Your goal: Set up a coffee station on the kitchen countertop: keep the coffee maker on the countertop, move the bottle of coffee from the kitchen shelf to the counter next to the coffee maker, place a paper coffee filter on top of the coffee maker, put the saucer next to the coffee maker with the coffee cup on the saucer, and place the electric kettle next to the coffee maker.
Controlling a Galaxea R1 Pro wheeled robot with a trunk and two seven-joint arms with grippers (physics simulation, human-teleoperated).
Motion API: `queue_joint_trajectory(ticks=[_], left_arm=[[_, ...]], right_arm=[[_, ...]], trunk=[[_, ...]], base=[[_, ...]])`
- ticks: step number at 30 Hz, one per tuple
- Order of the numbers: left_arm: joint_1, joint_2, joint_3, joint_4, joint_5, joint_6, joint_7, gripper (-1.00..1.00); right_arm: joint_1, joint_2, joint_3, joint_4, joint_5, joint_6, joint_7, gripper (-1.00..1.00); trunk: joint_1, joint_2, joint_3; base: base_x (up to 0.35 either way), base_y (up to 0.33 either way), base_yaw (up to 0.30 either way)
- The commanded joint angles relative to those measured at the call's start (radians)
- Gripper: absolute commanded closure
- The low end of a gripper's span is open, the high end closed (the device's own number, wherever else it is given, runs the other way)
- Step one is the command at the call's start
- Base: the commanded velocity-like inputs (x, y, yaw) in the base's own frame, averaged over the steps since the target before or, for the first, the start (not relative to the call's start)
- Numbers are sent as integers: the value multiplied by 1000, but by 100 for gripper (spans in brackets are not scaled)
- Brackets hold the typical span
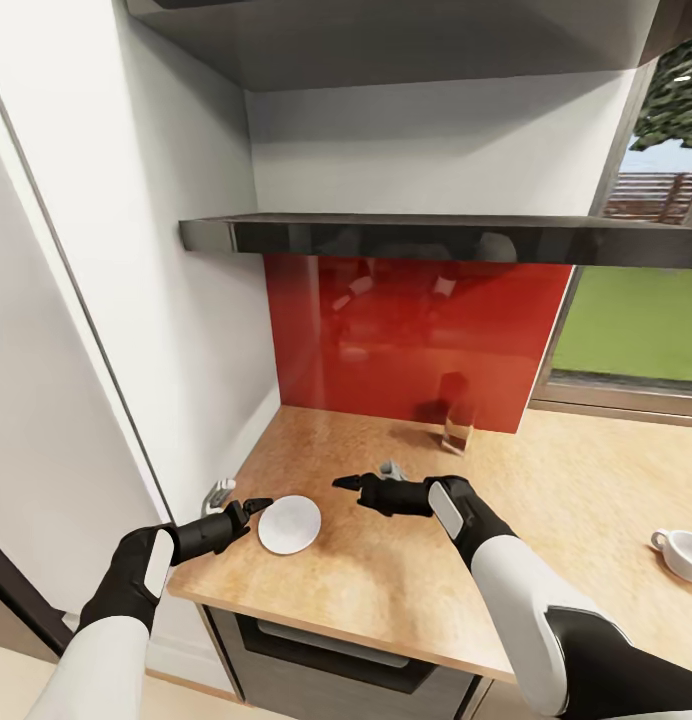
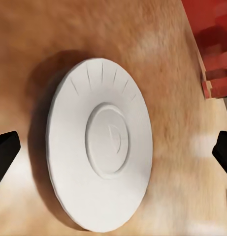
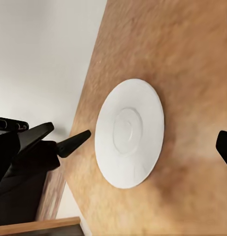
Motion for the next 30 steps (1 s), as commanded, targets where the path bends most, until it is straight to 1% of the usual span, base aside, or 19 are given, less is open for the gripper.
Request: queue_joint_trajectory(ticks=[1, 3, 5, 7, 13, 18, 22, 30], left_arm=[[-1, -1, 4, -1, 5, 9, 0, -100], [-1, -1, 4, 0, 5, 9, 0, -100], [-1, -1, 4, 0, 4, 9, 0, -100], [-1, -1, 4, 0, 4, 9, 0, -100], [-1, -1, 3, 0, 3, 9, 0, -100], [-1, -1, 3, 0, 3, 9, 0, -100], [-1, -1, 3, 0, 3, 9, 0, -100], [-1, -1, 2, 2, 4, 9, 0, -100]], right_arm=[[-1, 1, -6, 2, 0, 6, 1, -100], [-1, 1, -6, 16, 0, 6, 2, -100], [-1, 3, -6, 65, 0, -2, 4, -100], [-1, 5, -6, 76, 0, -9, 4, -100], [-1, 19, -6, 83, 0, -15, 11, -100], [-1, 21, -5, 83, 0, -16, 12, -100], [-1, 31, -6, 84, 0, -16, 12, -100], [-1, 31, -6, 84, 0, -16, 12, -100]], trunk=[[1, -2, -2], [1, -2, -2], [1, -2, -2], [1, -2, -2], [1, -2, -2], [1, -2, -2], [1, -2, -2], [1, -2, -2]], base=[[0, 0, 0], [0, 0, 0], [0, 0, 0], [0, 0, 0], [0, 0, 0], [4, 0, 0], [151, 63, 0], [26, 11, 0]])
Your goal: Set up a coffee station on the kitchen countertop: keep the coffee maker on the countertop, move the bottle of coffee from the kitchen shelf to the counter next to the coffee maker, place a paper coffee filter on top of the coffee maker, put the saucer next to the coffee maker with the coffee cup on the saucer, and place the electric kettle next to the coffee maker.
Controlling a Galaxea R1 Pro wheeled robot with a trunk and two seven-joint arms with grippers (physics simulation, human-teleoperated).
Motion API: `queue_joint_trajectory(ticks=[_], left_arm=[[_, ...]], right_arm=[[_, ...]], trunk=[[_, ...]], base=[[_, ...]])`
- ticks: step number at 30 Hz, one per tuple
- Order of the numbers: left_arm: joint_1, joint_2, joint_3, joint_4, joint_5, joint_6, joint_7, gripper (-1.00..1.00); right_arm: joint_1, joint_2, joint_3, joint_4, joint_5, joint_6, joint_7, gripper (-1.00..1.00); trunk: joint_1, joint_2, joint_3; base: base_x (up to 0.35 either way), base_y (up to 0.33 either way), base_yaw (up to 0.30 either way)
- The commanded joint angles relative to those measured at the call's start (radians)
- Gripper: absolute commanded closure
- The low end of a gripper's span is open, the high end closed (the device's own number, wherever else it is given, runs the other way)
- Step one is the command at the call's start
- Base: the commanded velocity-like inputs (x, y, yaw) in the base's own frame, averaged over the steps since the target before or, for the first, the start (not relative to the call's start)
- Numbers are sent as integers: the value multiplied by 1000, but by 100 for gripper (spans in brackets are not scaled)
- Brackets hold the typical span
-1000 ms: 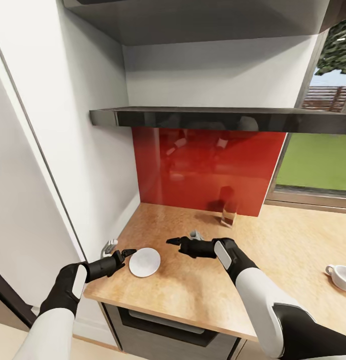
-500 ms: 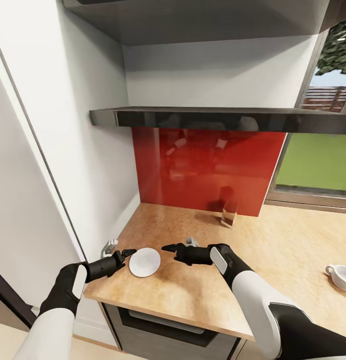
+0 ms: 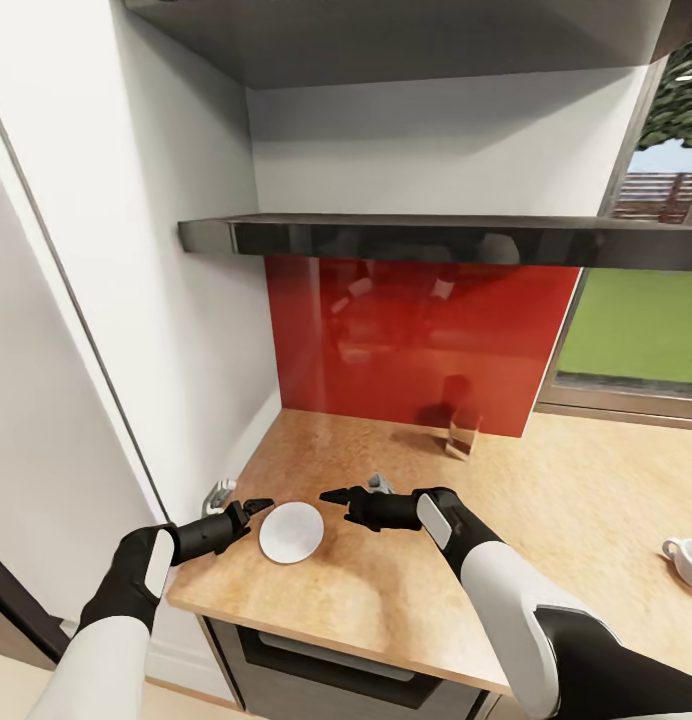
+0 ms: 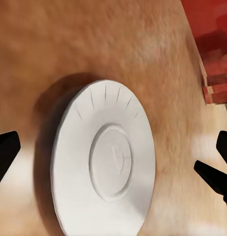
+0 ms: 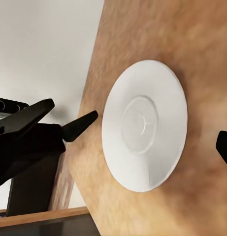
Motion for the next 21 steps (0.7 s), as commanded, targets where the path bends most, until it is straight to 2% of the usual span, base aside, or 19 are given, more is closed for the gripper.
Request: queue_joint_trajectory(ticks=[1, 7, 14, 21], left_arm=[[-1, -1, 4, 9, 5, 9, 0, -100], [-1, -3, 1, 88, 8, 7, 0, -100], [-1, -7, -4, 97, 8, 7, 0, -100], [-2, -22, -6, 97, 8, 7, 0, -100]], right_arm=[[-1, 1, -5, 0, 0, 6, 0, -100], [-1, 1, -5, 0, 0, 6, 0, -100], [-1, 1, -5, 0, 0, 6, 0, -100], [-1, 1, -5, 0, 0, 6, 0, -100]], trunk=[[1, -2, -2], [1, -2, -2], [1, -2, -2], [1, -2, -2]], base=[[2, 1, 0], [0, 0, 0], [0, 0, 0], [0, 0, 0]])
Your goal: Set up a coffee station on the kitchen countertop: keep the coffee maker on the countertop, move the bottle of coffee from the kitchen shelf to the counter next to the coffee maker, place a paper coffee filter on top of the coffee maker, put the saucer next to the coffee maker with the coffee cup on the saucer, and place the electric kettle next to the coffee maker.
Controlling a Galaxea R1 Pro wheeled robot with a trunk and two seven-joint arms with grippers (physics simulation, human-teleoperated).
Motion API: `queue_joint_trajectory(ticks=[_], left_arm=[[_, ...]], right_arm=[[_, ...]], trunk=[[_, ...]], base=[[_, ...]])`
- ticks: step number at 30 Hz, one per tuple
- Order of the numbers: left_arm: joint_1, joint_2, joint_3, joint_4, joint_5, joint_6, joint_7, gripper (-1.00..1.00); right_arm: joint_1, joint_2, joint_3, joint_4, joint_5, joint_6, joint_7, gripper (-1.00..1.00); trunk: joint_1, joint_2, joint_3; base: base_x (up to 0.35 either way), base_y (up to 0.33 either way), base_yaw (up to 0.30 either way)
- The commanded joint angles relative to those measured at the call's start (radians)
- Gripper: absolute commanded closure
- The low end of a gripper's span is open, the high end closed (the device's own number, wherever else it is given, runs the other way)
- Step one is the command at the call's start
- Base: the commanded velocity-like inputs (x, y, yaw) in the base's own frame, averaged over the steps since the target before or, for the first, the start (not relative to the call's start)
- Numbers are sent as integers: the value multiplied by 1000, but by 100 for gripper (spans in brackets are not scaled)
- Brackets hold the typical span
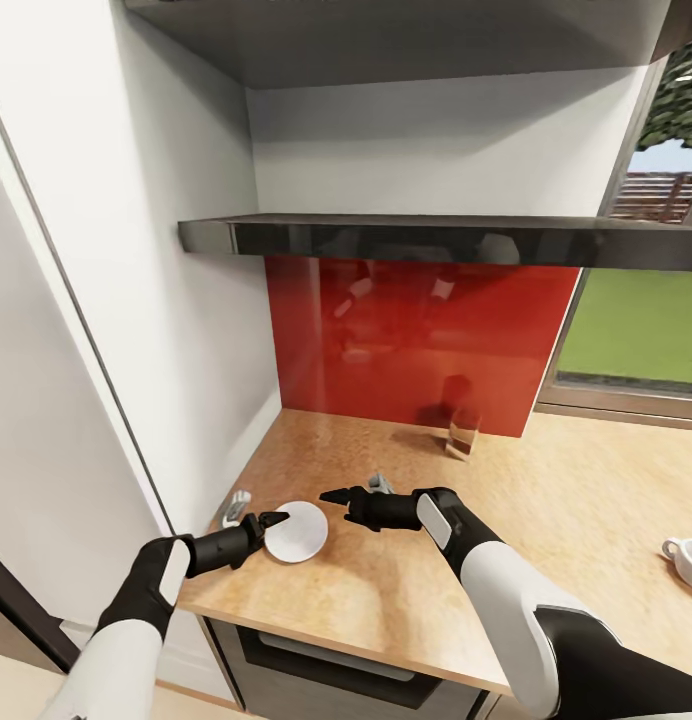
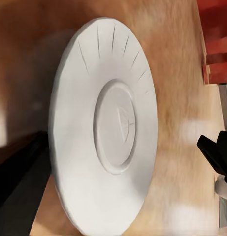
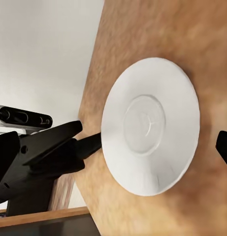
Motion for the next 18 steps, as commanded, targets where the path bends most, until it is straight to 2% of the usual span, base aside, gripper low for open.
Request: queue_joint_trajectory(ticks=[1, 7, 18], left_arm=[[-1, -3, 4, 0, -6, 7, 2, -100], [-2, -21, 3, 0, -12, 7, 2, -100], [-2, -21, 4, -2, -18, 6, 2, -100]], right_arm=[[-1, 1, -5, -1, 0, 6, 0, -100], [-1, 1, -5, 0, 1, 6, 0, -100], [-1, 1, -5, 1, 1, -46, -4, -100]], trunk=[[1, -2, -2], [1, -2, -2], [1, -2, -2]], base=[[0, 0, 0], [0, 0, 0], [0, 0, 0]])
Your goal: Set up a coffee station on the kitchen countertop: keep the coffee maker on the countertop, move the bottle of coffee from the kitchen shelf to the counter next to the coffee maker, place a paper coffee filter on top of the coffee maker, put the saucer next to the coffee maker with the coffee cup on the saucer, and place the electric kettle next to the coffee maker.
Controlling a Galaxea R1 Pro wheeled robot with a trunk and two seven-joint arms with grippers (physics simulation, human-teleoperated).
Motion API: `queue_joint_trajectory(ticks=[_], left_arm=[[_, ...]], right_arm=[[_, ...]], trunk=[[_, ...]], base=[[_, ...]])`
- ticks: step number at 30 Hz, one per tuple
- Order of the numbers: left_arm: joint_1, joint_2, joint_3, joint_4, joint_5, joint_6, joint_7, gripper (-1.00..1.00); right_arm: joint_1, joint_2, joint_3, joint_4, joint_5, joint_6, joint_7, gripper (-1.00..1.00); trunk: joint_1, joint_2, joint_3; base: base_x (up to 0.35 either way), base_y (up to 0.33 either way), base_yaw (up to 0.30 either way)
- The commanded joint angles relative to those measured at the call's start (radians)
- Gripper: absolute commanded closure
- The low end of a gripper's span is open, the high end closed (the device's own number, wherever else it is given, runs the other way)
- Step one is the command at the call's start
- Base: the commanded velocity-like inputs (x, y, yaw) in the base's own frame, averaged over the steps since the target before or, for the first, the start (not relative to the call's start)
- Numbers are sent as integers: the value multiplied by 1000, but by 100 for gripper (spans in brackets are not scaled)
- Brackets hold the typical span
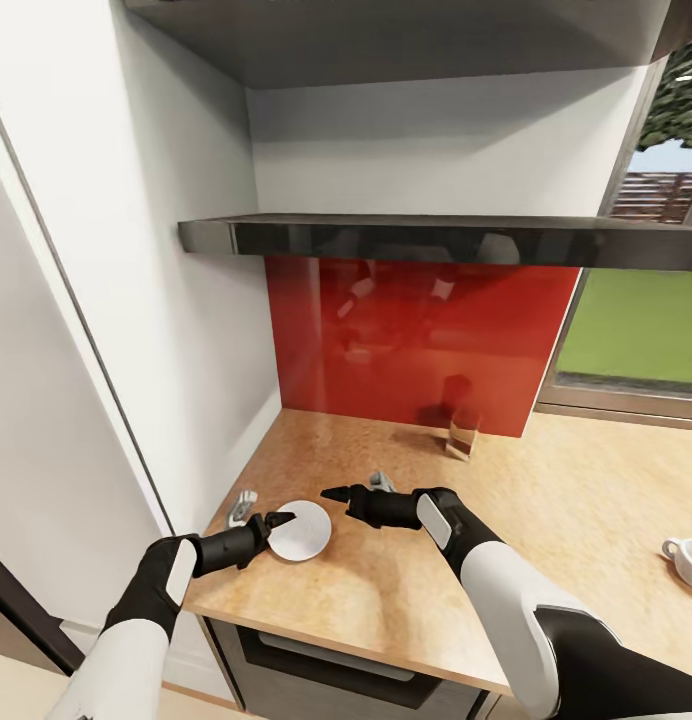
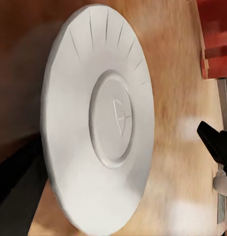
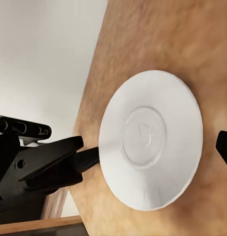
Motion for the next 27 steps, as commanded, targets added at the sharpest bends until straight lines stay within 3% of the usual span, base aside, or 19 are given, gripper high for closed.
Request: queue_joint_trajectory(ticks=[1, 8, 27], left_arm=[[-1, 0, 5, -1, -6, 4, 2, -100], [-2, 0, 8, -2, 5, 4, 59, -100], [0, -17, 5, 15, 8, 4, 66, -100]], right_arm=[[-1, 1, -5, 0, -1, 5, 0, -100], [-1, 1, -5, 1, -1, 1, 0, -100], [-1, 1, -5, 65, -1, -28, 2, -100]], trunk=[[1, -2, -2], [1, -2, -2], [1, -2, -2]], base=[[0, 0, 0], [64, 0, 0], [9, 0, 0]])
